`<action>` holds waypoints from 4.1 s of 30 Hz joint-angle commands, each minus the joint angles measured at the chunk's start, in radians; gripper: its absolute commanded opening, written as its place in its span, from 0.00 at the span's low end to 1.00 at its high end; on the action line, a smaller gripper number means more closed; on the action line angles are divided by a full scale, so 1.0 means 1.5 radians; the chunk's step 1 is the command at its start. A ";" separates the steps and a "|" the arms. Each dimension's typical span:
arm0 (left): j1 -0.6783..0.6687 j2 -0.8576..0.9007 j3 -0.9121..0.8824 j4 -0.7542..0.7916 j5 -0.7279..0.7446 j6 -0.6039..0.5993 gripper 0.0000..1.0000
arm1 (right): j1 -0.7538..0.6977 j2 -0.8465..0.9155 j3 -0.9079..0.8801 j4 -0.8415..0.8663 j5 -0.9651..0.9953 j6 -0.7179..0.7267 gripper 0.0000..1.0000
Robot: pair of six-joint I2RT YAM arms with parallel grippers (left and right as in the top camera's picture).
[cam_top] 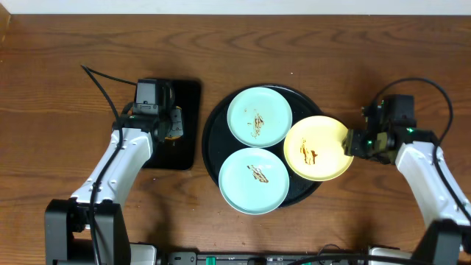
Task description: Clean dirty plates on tray and stack at the side
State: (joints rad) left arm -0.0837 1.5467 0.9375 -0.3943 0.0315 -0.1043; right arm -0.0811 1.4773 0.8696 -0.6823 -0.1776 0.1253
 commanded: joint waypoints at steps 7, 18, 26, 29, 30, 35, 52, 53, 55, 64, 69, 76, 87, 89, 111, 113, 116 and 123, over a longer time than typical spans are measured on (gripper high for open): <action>-0.002 -0.004 0.009 -0.004 0.007 -0.004 0.07 | -0.004 0.072 0.012 0.009 -0.040 0.001 0.46; -0.002 -0.004 0.009 -0.004 0.007 -0.004 0.08 | -0.004 0.073 0.012 0.011 -0.040 0.001 0.30; -0.002 -0.004 0.009 -0.004 0.007 -0.004 0.08 | -0.004 0.073 0.012 0.011 -0.039 0.001 0.20; -0.002 -0.004 0.009 -0.004 0.007 -0.004 0.08 | -0.004 0.073 0.012 0.011 -0.039 0.001 0.15; -0.002 -0.004 0.009 -0.004 0.007 -0.004 0.08 | -0.004 0.073 0.012 0.011 -0.039 0.001 0.14; -0.002 -0.004 0.009 -0.004 0.007 -0.004 0.08 | -0.004 0.073 0.012 0.011 -0.039 0.001 0.08; -0.002 -0.008 0.009 0.010 0.007 -0.004 0.07 | -0.004 0.073 0.012 0.011 -0.039 0.001 0.01; -0.002 -0.012 0.009 0.014 0.007 -0.004 0.07 | -0.004 0.073 0.012 0.011 -0.039 0.001 0.01; -0.002 -0.020 0.009 0.021 0.007 -0.004 0.07 | -0.004 0.073 0.012 0.011 -0.039 0.001 0.01; -0.002 -0.124 0.009 0.076 0.006 -0.003 0.07 | -0.004 0.073 0.012 0.011 -0.039 0.001 0.01; -0.002 -0.166 0.009 0.095 0.004 -0.001 0.07 | -0.004 0.073 0.012 0.011 -0.039 0.001 0.01; -0.002 -0.166 0.009 0.093 0.004 -0.001 0.07 | -0.004 0.073 0.012 0.011 -0.039 0.001 0.01; -0.002 -0.045 0.008 0.003 0.004 -0.004 0.07 | -0.004 0.073 0.012 0.010 -0.039 0.001 0.01; -0.002 -0.007 0.009 -0.011 0.008 -0.027 0.07 | -0.004 0.073 0.012 0.008 -0.039 0.001 0.01; -0.114 -0.003 0.159 -0.096 0.224 -0.065 0.08 | -0.004 0.073 0.012 0.009 -0.039 0.001 0.01; -0.161 0.001 0.159 -0.076 0.224 -0.067 0.08 | -0.004 0.073 0.012 0.009 -0.039 0.001 0.01; -0.230 0.011 0.159 -0.034 0.224 -0.067 0.08 | -0.004 0.073 0.012 0.009 -0.040 0.001 0.01; -0.352 0.087 0.159 0.097 0.224 -0.141 0.07 | -0.004 0.073 0.012 0.008 -0.039 0.001 0.01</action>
State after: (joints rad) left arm -0.5709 1.6226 1.1599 -0.2790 0.3588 -0.2340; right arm -0.0811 1.5818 0.8715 -0.6685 -0.2344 0.1257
